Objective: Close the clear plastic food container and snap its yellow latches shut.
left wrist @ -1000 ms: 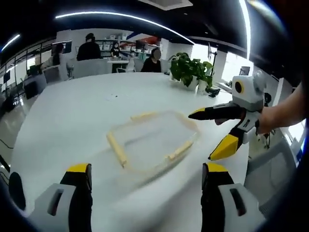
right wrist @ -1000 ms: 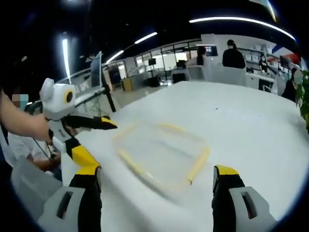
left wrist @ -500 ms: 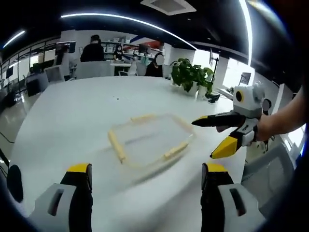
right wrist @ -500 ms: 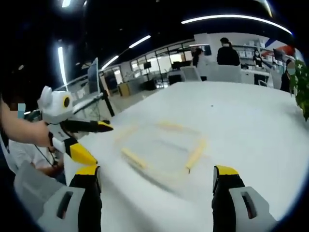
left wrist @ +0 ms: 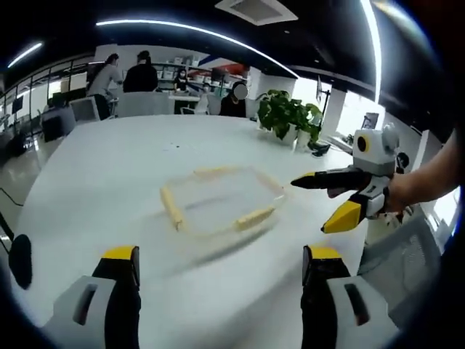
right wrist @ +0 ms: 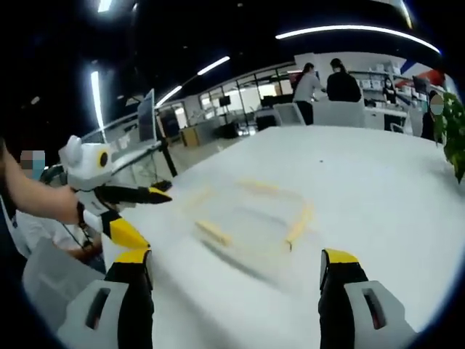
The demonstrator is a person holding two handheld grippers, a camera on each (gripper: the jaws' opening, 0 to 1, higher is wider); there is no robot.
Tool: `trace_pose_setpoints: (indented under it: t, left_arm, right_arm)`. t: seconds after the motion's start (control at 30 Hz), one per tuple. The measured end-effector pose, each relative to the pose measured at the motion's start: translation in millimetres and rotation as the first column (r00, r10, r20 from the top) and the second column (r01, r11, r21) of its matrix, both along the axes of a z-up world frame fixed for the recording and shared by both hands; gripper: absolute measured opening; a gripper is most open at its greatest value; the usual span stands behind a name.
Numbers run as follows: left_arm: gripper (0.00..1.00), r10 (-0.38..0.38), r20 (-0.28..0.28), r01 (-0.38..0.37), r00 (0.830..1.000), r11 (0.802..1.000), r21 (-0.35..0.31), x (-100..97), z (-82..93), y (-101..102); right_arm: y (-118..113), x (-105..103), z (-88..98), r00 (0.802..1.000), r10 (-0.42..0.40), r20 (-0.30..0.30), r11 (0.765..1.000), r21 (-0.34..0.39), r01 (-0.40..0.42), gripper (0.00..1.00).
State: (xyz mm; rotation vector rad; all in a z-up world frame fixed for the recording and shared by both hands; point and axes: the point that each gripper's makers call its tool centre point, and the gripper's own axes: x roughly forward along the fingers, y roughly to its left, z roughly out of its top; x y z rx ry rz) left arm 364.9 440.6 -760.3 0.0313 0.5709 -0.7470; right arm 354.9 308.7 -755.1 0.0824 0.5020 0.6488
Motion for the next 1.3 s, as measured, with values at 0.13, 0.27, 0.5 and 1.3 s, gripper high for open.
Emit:
trace_pose_setpoints:
  t: [0.13, 0.27, 0.5, 1.3]
  left_arm:
    - [0.92, 0.007, 0.001, -0.007, 1.000, 1.000, -0.008, -3.2, 0.4, 5]
    - [0.92, 0.011, 0.012, -0.010, 1.000, 1.000, -0.008, -8.0, 4.4, 10]
    - [0.91, 0.022, 0.018, -0.022, 1.000, 1.000, -0.007, -12.1, 2.2, 13]
    - [0.90, 0.042, 0.000, -0.042, 0.999, 0.999, -0.012, -43.1, 4.4, 23]
  right_arm:
    - [-2, -5, -1.4, 1.000, 0.000, -0.001, 1.000, -0.004, 0.000, 0.97]
    - [-6, -11, 0.6, 1.000, 0.000, 0.004, 1.000, 0.000, 0.000, 0.97]
    - [-5, -20, 3.1, 1.000, 0.019, 0.010, 1.000, -0.003, -0.019, 0.97]
    - [-6, -49, 13.5, 0.999, 0.044, 0.014, 0.999, 0.023, -0.044, 0.96]
